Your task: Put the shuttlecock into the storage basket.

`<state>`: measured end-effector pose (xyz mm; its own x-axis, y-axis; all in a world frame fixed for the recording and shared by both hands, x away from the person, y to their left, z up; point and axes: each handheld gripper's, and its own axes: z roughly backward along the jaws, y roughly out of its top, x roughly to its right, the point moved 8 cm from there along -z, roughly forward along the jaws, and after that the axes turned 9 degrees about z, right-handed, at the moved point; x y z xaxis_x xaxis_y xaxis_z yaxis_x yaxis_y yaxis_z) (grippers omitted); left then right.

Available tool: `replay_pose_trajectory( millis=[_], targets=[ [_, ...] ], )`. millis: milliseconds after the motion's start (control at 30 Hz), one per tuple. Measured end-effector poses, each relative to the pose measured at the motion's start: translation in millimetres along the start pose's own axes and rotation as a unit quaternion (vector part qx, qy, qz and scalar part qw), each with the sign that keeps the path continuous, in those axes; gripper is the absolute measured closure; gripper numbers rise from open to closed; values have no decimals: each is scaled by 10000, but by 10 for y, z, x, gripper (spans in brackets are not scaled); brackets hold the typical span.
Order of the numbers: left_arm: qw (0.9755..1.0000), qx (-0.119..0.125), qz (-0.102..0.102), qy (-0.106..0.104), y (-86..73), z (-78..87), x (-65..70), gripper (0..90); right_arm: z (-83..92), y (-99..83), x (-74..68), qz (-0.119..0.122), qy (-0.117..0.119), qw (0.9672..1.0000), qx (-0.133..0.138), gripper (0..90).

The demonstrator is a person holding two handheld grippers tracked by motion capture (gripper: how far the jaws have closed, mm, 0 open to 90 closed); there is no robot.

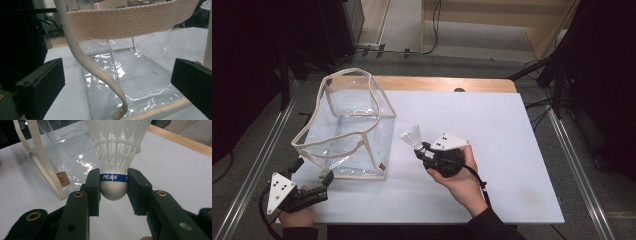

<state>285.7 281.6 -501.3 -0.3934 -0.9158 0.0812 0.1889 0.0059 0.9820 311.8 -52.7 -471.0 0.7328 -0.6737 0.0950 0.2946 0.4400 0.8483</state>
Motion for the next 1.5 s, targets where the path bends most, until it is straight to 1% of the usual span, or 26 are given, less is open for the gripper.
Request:
replay_pose_trajectory(
  millis=[567,667,733,800,933,1200,1367,1433,1500],
  targets=[
    [10000,0,-1,-4,0,-1,1,0,18,138,-11,77,-30,9998,170,629],
    [10000,1,1,-3,0,-1,1,0,18,165,-12,121,-19,9997,209,629],
    [10000,0,2,-6,0,-1,1,0,18,178,-18,107,-24,9997,212,629],
    [10000,1,0,-7,0,-1,1,0,16,196,-17,144,-25,9996,244,629],
    [10000,5,10,-7,1,-1,1,0,15,228,-20,140,-40,9995,278,629],
    [10000,4,8,-9,1,-1,0,0,11,292,-29,214,-46,9992,343,629],
    [10000,5,8,-11,1,-1,1,0,7,313,-38,191,-31,9991,366,629],
    [10000,5,7,-10,1,-1,1,0,8,325,-34,218,-46,9990,392,628],
    [10000,3,6,-11,1,-1,1,0,11,335,-37,183,-43,9990,397,628]
  ],
)
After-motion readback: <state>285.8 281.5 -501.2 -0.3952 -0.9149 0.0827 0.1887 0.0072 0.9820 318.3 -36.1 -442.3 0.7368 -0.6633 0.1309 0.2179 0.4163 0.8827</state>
